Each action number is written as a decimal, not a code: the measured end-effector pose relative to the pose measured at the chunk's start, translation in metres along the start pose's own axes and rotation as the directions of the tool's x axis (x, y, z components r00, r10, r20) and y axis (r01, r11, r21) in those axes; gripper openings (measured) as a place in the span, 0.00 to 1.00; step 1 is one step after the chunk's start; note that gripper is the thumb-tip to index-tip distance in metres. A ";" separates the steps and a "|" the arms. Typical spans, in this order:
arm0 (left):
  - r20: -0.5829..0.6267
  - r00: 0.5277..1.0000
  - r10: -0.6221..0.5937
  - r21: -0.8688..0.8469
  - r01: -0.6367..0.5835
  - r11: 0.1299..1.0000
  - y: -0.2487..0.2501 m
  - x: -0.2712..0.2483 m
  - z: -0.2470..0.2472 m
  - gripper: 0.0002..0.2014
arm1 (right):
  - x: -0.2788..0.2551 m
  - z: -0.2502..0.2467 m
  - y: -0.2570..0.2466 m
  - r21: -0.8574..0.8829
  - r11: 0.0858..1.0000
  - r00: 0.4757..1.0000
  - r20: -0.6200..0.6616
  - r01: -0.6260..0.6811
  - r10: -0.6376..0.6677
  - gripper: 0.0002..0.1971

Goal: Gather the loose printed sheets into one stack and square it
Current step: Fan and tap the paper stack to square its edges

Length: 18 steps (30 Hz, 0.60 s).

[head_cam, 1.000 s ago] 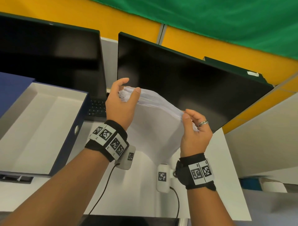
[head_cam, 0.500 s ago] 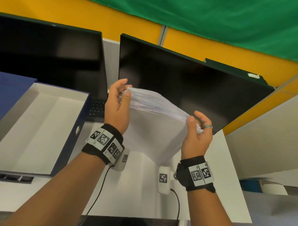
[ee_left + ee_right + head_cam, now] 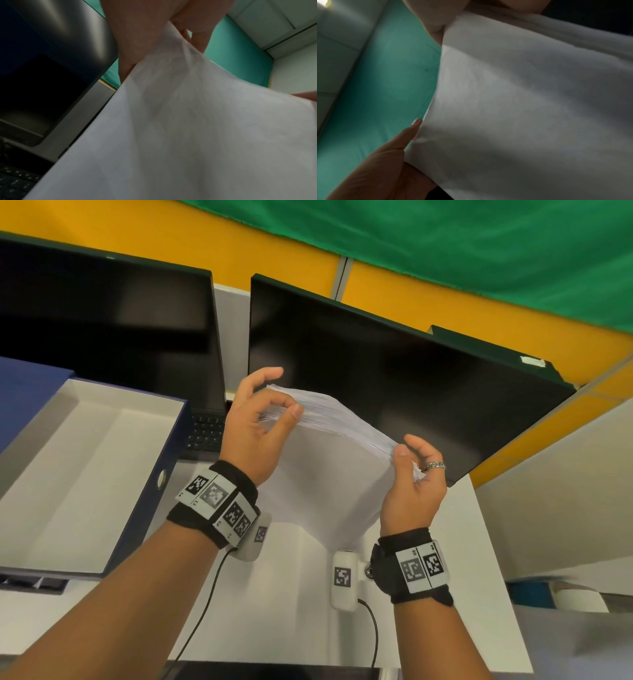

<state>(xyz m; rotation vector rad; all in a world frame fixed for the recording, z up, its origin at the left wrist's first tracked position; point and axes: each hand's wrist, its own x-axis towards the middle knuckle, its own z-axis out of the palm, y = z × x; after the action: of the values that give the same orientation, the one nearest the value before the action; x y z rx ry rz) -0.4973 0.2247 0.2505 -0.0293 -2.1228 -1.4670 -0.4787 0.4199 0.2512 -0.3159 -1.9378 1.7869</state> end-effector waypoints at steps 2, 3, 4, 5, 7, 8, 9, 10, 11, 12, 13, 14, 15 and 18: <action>-0.032 0.999 0.010 0.022 -0.010 1.000 -0.001 0.001 0.001 0.04 | 0.001 0.001 0.001 0.007 1.000 1.000 -0.006 0.007 -0.007 0.08; -0.054 0.999 -0.001 0.028 0.002 1.000 -0.001 0.002 0.002 0.04 | 0.001 0.001 0.002 0.003 1.000 1.000 -0.008 0.008 -0.008 0.08; -0.069 0.997 -0.024 0.016 0.025 1.000 0.000 0.003 0.003 0.05 | 0.001 0.002 0.002 -0.001 1.000 1.000 -0.009 0.009 -0.009 0.08; -0.074 0.995 -0.060 -0.020 0.058 0.998 0.001 0.004 0.005 0.06 | 0.001 0.003 0.002 -0.001 1.000 1.000 -0.011 0.008 -0.008 0.08; -0.063 0.987 -0.150 -0.141 0.140 0.980 0.003 0.006 0.007 0.09 | 0.001 0.004 0.001 0.006 1.000 1.000 -0.016 0.011 -0.011 0.08; -0.063 0.982 -0.177 -0.173 0.163 0.971 0.004 0.007 0.009 0.11 | 0.001 0.005 0.001 0.009 1.000 1.000 -0.017 0.015 -0.015 0.08; -0.071 0.980 -0.185 -0.177 0.170 0.969 0.006 0.008 0.010 0.13 | 0.001 0.005 0.000 0.014 1.000 1.000 -0.015 0.019 -0.018 0.07; -0.079 0.980 -0.183 -0.174 0.168 0.970 0.006 0.008 0.010 0.13 | 0.001 0.005 -0.001 0.015 1.000 1.000 -0.012 0.020 -0.020 0.08; -0.089 0.979 -0.183 -0.177 0.165 0.970 0.006 0.008 0.011 0.13 | 0.001 0.005 -0.001 0.013 1.000 1.000 -0.011 0.021 -0.021 0.08; -0.098 0.977 -0.192 -0.183 0.172 0.968 0.004 0.008 0.010 0.12 | 0.001 0.004 -0.001 0.011 1.000 1.000 -0.011 0.022 -0.022 0.08; -0.098 0.973 -0.208 -0.195 0.187 0.963 0.002 0.008 0.010 0.11 | 0.002 0.004 -0.001 0.008 1.000 1.000 -0.014 0.020 -0.020 0.08; -0.083 0.971 -0.225 -0.208 0.204 0.957 -0.001 0.007 0.010 0.10 | 0.003 0.004 0.000 0.007 1.000 1.000 -0.019 0.017 -0.017 0.07; -0.063 0.972 -0.226 -0.207 0.209 0.956 -0.004 0.007 0.009 0.12 | 0.004 0.003 0.001 0.007 1.000 1.000 -0.026 0.011 -0.011 0.08; -0.077 0.988 -0.137 -0.143 0.125 0.982 -0.007 0.003 0.008 0.16 | 0.005 0.002 0.004 0.005 1.000 1.000 -0.029 0.002 -0.002 0.07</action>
<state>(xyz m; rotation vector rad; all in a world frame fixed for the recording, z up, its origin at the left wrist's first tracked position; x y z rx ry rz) -0.5055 0.2283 0.2440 0.1234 -1.9842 -1.6591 -0.4842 0.4210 0.2480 -0.3356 -1.9130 1.7759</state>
